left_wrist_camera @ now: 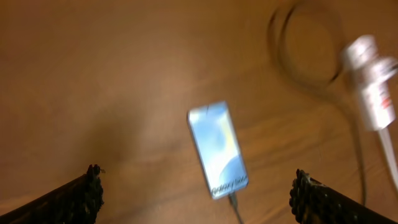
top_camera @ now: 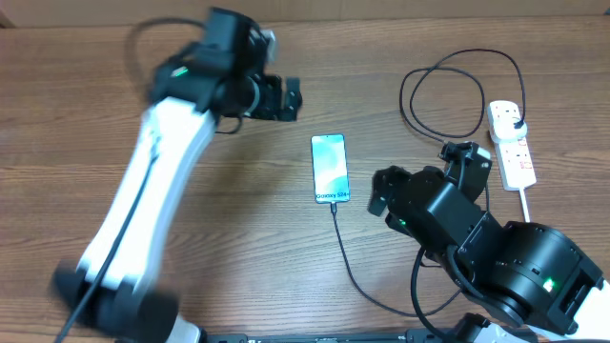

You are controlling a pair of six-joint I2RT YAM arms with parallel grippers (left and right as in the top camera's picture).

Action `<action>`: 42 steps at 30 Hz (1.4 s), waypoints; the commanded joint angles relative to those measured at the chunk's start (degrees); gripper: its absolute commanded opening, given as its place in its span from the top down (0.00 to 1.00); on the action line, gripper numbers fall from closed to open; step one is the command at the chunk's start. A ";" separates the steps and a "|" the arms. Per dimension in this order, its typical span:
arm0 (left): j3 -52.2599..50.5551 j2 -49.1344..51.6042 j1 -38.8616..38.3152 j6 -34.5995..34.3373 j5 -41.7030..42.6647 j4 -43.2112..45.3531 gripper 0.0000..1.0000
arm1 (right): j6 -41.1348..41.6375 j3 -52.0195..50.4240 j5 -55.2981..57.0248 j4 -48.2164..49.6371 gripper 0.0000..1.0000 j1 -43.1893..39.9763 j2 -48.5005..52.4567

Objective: Plug charger to phone and switch on socket
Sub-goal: 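Open the left gripper off the phone and retract the left arm, then move the right gripper to the switch beside the plugged white charger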

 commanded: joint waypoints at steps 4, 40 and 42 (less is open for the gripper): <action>1.62 -19.89 0.13 2.03 -13.77 -1.64 0.00 | 1.16 -0.04 8.39 -2.43 0.91 -0.15 -0.57; 1.51 -42.36 0.13 2.03 -26.03 -36.70 0.00 | -28.11 0.13 -25.16 15.37 0.96 -75.28 35.54; 1.51 -42.36 0.13 2.03 -26.03 -36.70 0.00 | -29.57 0.13 -28.28 17.66 0.96 -76.76 39.30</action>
